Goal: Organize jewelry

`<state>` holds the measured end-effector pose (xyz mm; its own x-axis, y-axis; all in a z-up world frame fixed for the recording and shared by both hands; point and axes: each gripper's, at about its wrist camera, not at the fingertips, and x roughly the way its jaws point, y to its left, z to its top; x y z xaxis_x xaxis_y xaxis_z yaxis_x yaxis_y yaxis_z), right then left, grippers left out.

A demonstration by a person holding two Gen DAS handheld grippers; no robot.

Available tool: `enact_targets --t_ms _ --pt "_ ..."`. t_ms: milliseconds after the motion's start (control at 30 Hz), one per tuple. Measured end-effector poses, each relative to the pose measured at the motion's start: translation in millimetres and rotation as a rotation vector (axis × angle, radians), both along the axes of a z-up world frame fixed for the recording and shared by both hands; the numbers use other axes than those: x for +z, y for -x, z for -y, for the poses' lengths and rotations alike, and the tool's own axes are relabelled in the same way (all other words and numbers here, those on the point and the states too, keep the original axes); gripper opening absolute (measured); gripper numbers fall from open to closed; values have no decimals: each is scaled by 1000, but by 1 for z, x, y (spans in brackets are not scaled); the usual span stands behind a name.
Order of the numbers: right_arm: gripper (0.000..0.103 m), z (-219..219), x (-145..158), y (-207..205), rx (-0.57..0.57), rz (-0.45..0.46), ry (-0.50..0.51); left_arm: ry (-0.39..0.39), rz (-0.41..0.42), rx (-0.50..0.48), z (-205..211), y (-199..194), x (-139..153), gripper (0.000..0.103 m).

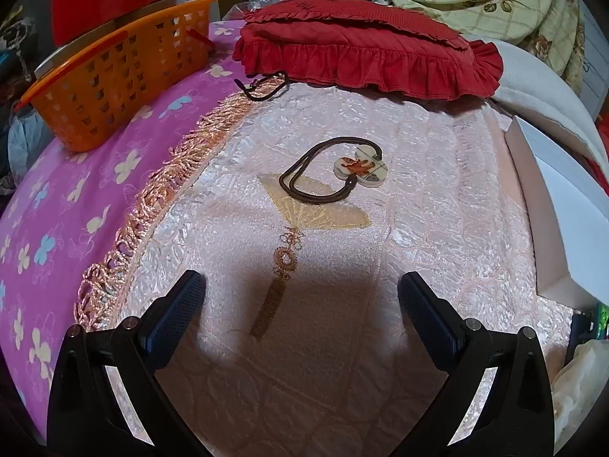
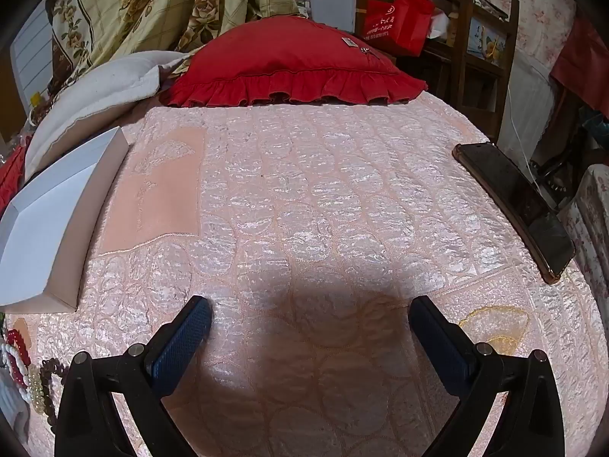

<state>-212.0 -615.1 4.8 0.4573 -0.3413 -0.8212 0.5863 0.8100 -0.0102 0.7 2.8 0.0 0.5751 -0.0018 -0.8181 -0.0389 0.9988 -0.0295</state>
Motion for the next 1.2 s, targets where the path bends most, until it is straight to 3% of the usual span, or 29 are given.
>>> enact_targets --t_ms 133,233,333,733,1033,1200 --pt "103 0 0 0 2 -5 2 -2 -36 4 -2 3 3 103" --pt "103 -4 2 0 -14 -24 22 50 4 11 -2 36 10 101" --pt "102 -18 10 2 -26 -41 65 51 28 17 10 67 31 101" --pt "102 -150 77 41 133 103 255 140 147 21 35 168 103 101" --pt "102 -203 88 47 202 126 265 111 181 -68 57 203 130 101" --pt "102 -209 88 53 213 112 251 83 220 -106 70 217 140 101"
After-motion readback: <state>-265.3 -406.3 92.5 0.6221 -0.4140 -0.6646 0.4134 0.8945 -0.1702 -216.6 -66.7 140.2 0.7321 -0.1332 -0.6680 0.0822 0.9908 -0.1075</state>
